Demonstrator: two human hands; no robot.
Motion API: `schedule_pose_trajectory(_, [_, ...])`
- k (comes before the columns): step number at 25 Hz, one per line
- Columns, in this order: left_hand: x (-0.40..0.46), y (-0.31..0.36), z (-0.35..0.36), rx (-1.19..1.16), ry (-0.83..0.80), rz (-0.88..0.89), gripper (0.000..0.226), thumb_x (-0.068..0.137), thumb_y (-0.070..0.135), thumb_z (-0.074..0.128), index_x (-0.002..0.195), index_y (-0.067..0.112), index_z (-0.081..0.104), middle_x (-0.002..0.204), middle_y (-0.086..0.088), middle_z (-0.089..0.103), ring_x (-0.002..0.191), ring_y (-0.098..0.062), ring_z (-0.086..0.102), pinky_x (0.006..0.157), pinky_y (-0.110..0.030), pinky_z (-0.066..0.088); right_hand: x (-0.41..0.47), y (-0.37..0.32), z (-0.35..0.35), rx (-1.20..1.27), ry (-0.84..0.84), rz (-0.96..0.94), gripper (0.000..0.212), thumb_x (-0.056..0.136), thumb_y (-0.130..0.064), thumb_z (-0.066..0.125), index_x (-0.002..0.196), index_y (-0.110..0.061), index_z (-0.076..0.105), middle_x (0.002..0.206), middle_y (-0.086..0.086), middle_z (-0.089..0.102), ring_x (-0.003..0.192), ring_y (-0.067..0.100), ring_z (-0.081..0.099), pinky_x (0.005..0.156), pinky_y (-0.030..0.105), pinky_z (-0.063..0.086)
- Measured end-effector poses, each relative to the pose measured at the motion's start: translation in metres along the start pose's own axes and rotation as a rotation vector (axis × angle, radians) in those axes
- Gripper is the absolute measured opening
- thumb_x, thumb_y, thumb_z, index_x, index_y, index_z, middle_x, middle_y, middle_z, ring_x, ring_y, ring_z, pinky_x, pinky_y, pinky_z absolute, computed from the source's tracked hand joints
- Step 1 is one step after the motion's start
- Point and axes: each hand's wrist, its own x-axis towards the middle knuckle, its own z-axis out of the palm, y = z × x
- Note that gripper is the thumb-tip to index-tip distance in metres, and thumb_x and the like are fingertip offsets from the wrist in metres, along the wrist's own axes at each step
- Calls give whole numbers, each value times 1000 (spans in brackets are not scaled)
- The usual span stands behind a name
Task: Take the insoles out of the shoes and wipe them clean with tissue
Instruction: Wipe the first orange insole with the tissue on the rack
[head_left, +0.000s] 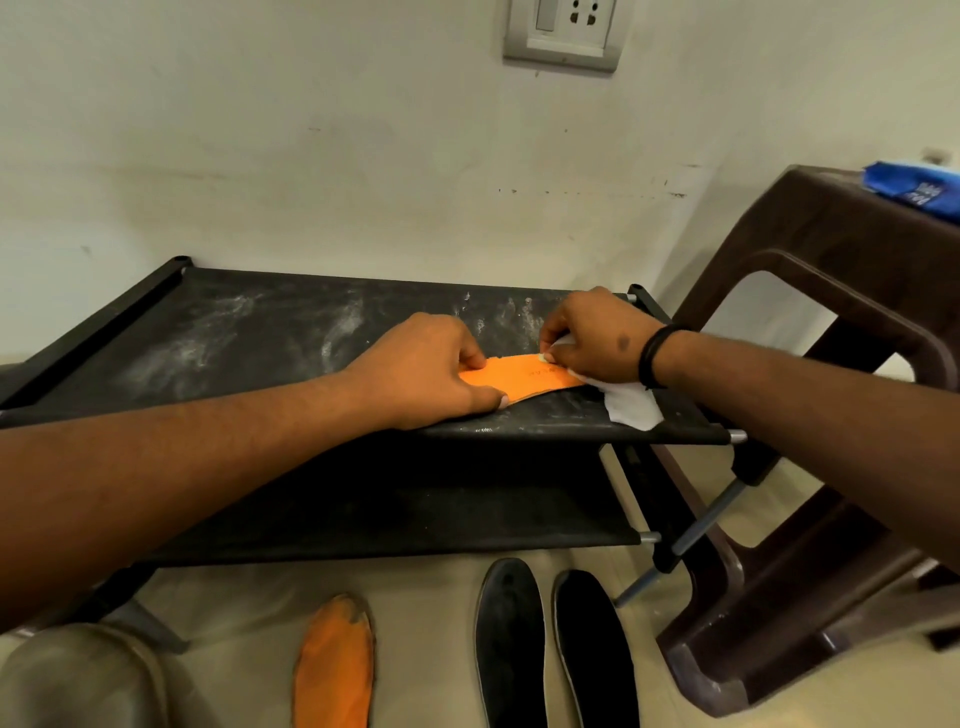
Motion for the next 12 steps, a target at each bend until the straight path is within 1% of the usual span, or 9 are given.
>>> schedule_pose_trajectory(2, [0, 1, 0, 0, -22, 45, 62, 74, 64, 63, 122, 26, 72, 124, 11, 65, 112, -13, 60, 100, -41, 49, -8, 12, -5, -33, -3, 43, 14, 91, -18, 66, 99, -13, 77, 103, 2, 74, 84, 11, 60, 83, 27, 49])
schedule_pose_trajectory(4, [1, 0, 1, 11, -44, 62, 65, 71, 65, 56, 124, 29, 71, 129, 13, 62, 118, -13, 56, 107, -47, 43, -11, 12, -3, -41, 3, 52, 16, 91, -16, 65, 100, -12, 77, 103, 3, 74, 87, 14, 63, 84, 28, 50])
schedule_pose_trajectory(6, [3, -1, 2, 17, -52, 69, 67, 70, 67, 54, 124, 30, 70, 131, 15, 61, 120, -13, 55, 108, -48, 41, -9, 4, 3, -35, 26, 48, 18, 91, -14, 62, 100, -11, 76, 102, 6, 74, 92, 20, 66, 85, 33, 54])
schedule_pose_trajectory(7, [4, -2, 3, 22, -52, 73, 69, 70, 70, 52, 123, 31, 70, 131, 16, 60, 121, -13, 55, 108, -49, 41, -8, -2, 7, -29, 40, 43, 19, 90, -13, 60, 100, -12, 76, 101, 7, 74, 93, 22, 67, 84, 33, 54])
schedule_pose_trajectory(10, [6, -5, 4, 38, -55, 98, 72, 68, 74, 46, 121, 33, 71, 130, 18, 59, 121, -14, 54, 107, -51, 41, -9, -24, 15, 36, 64, -41, 19, 90, -16, 61, 101, -14, 76, 101, 5, 74, 94, 20, 66, 83, 30, 52])
schedule_pose_trajectory(12, [5, -7, 5, 46, -54, 127, 66, 72, 74, 48, 121, 36, 70, 131, 21, 58, 122, -14, 51, 106, -51, 41, -14, -31, 16, 73, 39, -111, 17, 90, -18, 62, 101, -16, 76, 99, 2, 74, 90, 17, 66, 82, 31, 53])
